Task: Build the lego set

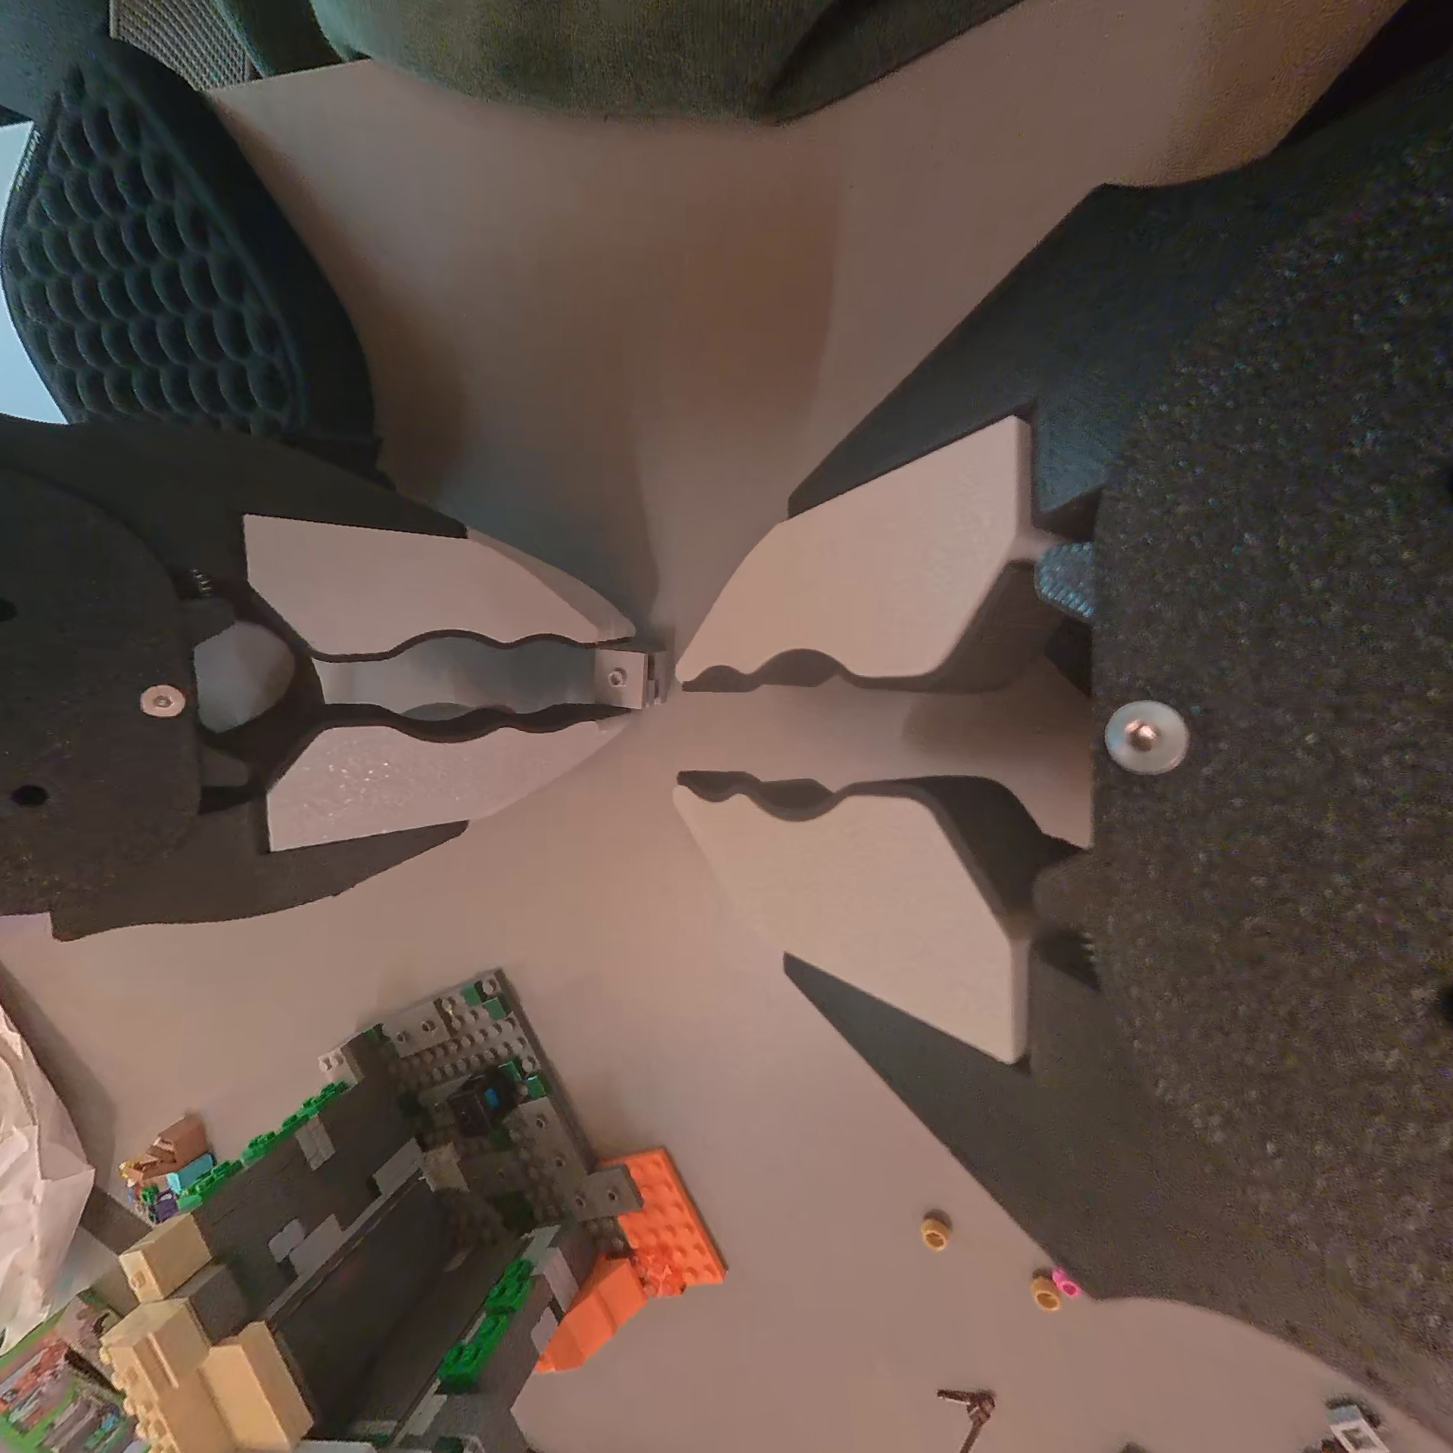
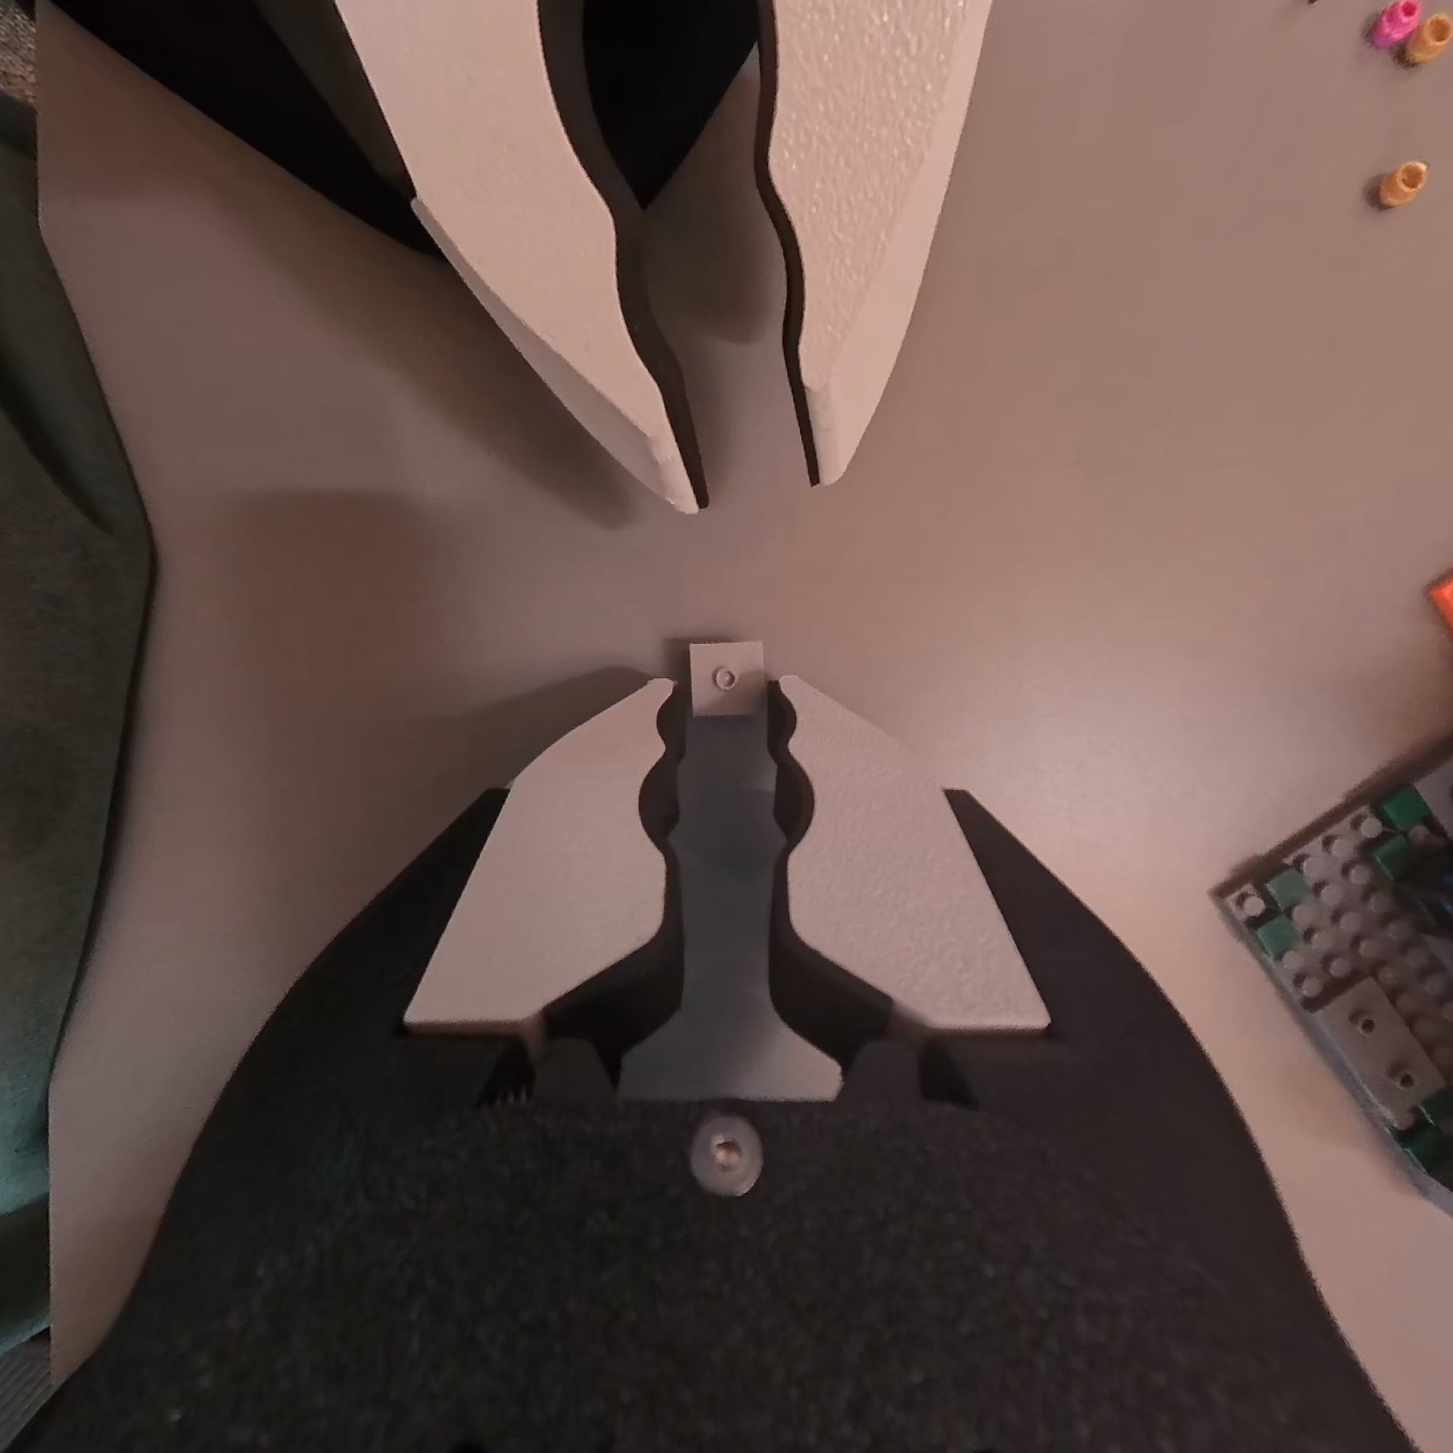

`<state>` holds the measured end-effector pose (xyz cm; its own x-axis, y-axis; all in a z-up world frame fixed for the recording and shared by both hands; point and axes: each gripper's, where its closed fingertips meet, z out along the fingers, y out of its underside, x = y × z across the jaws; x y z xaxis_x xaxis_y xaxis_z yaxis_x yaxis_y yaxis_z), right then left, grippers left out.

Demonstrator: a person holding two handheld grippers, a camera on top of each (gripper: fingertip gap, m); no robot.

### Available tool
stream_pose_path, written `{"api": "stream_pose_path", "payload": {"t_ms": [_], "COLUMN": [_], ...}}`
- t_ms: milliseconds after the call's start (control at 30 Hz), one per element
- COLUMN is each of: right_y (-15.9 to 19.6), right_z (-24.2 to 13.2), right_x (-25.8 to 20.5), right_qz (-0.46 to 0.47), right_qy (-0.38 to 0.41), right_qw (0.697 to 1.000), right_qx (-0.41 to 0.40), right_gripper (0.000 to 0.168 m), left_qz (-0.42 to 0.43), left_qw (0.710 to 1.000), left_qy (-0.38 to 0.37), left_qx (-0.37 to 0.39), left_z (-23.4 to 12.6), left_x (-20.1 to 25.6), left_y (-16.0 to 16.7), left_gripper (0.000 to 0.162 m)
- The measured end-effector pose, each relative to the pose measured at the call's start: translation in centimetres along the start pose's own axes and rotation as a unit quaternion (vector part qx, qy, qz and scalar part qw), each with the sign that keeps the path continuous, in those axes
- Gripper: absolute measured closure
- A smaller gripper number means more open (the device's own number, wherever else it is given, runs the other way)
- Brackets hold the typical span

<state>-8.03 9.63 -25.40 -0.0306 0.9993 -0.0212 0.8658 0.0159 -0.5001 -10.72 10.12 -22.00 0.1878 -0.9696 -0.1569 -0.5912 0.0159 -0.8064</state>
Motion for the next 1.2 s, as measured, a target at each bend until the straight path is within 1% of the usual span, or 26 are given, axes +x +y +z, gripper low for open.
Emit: {"api": "stream_pose_path", "payload": {"t_ms": [267, 367, 433, 533, 633, 733, 800, 900, 967, 1033, 1100, 1133, 1200], "right_y": [0.1, 0.2, -0.2, -1.3, -2.8, -3.9, -4.4, -5.1, -5.6, -5.7, -5.8, -5.8, -5.6], "right_z": [0.2, 0.1, -0.3, -2.0, -4.6, -7.0, -8.2, -9.4, -9.9, -10.0, -10.3, -10.2, -10.1], "right_x": [-0.1, -0.1, -0.5, -1.1, -2.2, -3.4, -4.1, -5.3, -5.9, -6.4, -7.0, -7.1, -7.3], "right_qz": [-0.019, -0.013, 0.001, 0.03, 0.047, 0.064, 0.074, 0.08, 0.08, 0.072, 0.071, 0.072, 0.071], "right_qy": [-0.009, -0.019, -0.042, -0.092, -0.176, -0.266, -0.316, -0.373, -0.393, -0.403, -0.417, -0.42, -0.423], "right_qw": [1.0, 1.0, 0.999, 0.993, 0.974, 0.945, 0.926, 0.899, 0.888, 0.885, 0.876, 0.875, 0.874], "right_qx": [-0.003, 0.005, 0.024, 0.071, 0.134, 0.181, 0.195, 0.214, 0.225, 0.224, 0.23, 0.229, 0.227], "right_gripper": [0.152, 0.152, 0.152, 0.152, 0.152, 0.152, 0.152, 0.152, 0.152, 0.152, 0.152, 0.152, 0.152], "left_qz": [0.0, 0.004, 0.018, 0.057, 0.109, 0.148, 0.173, 0.201, 0.216, 0.226, 0.236, 0.243, 0.252], "left_qw": [1.0, 1.0, 1.0, 0.996, 0.984, 0.97, 0.962, 0.957, 0.957, 0.953, 0.952, 0.951, 0.948], "left_qy": [0.0, 0.001, 0.002, 0.006, 0.001, -0.003, -0.01, -0.013, -0.008, -0.003, -0.006, -0.007, -0.003], "left_qx": [-0.001, 0.002, 0.015, 0.066, 0.139, 0.193, 0.211, 0.211, 0.195, 0.202, 0.194, 0.191, 0.195], "left_z": [0.0, 0.0, -0.2, -1.0, -2.3, -3.4, -3.8, -3.6, -3.0, -3.0, -2.8, -2.7, -2.9], "left_x": [0.0, 0.1, 0.4, 1.0, 2.0, 2.9, 3.5, 4.4, 4.8, 5.5, 5.7, 5.8, 6.2], "left_y": [0.0, 0.0, -0.5, -2.1, -4.6, -6.8, -7.9, -8.9, -8.9, -9.3, -9.4, -9.4, -9.7], "left_gripper": [0.144, 0.144, 0.144, 0.141, 0.137, 0.131, 0.128, 0.126, 0.125, 0.128, 0.13, 0.132, 0.143]}}
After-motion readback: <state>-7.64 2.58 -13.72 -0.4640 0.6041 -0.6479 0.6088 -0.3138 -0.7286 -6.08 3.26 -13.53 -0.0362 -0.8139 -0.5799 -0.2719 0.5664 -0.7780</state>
